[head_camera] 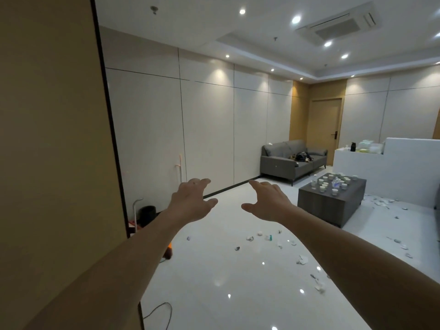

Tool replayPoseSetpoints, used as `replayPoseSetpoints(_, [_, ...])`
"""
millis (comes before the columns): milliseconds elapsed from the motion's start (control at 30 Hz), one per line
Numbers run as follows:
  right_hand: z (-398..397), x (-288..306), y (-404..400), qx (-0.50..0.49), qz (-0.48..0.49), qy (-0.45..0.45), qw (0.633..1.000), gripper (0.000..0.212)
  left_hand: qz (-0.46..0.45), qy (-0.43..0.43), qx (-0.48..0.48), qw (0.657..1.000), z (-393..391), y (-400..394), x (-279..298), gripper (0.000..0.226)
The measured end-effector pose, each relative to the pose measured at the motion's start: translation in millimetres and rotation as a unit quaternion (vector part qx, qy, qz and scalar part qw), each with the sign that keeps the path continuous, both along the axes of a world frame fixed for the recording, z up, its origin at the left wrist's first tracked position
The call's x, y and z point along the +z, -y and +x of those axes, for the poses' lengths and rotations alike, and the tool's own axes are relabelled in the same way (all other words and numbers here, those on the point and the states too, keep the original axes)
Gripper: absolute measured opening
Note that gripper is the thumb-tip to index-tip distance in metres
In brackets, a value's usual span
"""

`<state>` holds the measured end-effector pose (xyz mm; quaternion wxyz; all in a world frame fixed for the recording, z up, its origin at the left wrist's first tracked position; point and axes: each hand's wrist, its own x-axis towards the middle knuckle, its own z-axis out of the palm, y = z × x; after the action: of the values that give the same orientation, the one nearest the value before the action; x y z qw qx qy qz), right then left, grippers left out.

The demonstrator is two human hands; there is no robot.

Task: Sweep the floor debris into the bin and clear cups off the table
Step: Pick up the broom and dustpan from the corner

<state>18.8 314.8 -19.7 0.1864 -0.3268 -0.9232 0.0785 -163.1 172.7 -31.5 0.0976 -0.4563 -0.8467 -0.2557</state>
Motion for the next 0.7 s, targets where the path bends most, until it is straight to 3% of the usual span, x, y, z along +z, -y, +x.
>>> replayPoseSetpoints(400, [-196, 30, -127, -0.029, 0.005, -0.017, 0.999, 0.08, 0.01, -0.005, -0.023, 1.0, -197, -125, 43, 0.067])
replayPoseSetpoints(700, [-304, 0, -239, -0.022, -0.008, -0.002, 1.0, 0.081, -0.028, 0.011, -0.019, 0.999, -297, -232, 12, 0.069])
